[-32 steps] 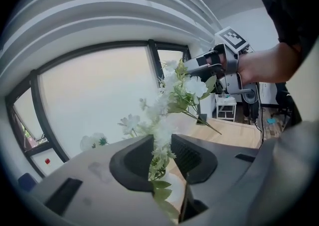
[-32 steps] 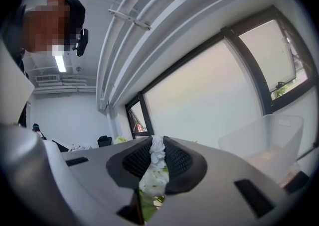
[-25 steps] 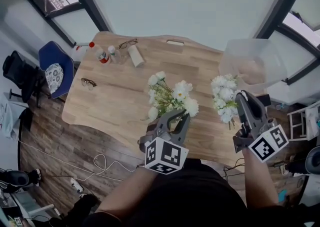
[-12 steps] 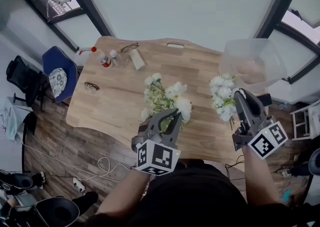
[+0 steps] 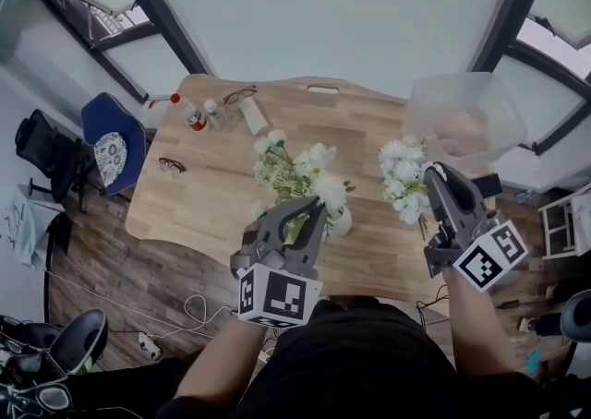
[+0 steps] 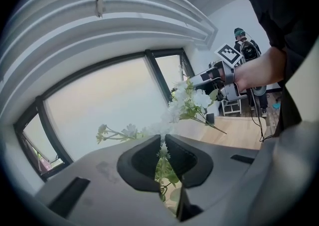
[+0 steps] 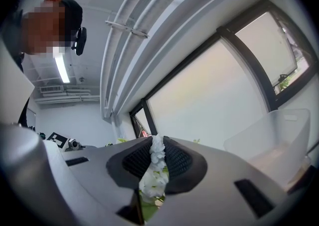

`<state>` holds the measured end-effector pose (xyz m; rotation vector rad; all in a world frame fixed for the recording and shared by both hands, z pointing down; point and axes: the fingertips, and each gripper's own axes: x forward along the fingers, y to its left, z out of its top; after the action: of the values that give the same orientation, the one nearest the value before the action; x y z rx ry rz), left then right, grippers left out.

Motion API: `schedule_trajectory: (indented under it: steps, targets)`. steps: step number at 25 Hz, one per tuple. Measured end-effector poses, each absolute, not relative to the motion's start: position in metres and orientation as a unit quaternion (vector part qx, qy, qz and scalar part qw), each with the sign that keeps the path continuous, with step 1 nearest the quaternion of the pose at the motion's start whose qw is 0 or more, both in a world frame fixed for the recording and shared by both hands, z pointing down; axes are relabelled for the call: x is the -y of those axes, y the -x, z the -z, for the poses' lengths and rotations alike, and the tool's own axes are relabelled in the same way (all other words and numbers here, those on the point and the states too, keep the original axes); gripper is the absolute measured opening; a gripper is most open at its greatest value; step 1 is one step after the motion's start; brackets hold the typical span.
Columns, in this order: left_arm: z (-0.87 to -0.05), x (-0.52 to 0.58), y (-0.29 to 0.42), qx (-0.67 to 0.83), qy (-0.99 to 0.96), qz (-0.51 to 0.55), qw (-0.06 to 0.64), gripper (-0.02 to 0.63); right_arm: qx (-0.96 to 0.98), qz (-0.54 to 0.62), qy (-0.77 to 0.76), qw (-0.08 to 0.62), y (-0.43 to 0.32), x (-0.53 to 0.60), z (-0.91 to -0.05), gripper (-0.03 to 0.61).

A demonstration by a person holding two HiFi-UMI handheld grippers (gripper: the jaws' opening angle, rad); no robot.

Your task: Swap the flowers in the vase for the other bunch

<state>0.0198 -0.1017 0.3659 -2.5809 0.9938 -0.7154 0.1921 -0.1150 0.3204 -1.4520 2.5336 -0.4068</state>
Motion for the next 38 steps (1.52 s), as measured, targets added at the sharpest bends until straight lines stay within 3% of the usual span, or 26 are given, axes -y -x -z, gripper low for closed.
schedule_trajectory:
  steps: [25,38]
  targets:
    - [-0.259,0.136,0.072,-0.472,0.833,0.208,0.198,0.031,-0.901,0.099,0.407,0.111,-0.135,0.130,-0.263,0.077]
    - [-0.292,0.152,0.136,-0.523,0.807,0.224,0.159,0.029,-0.923,0.102,0.349,0.129,-0.070,0.163,-0.257,0.077]
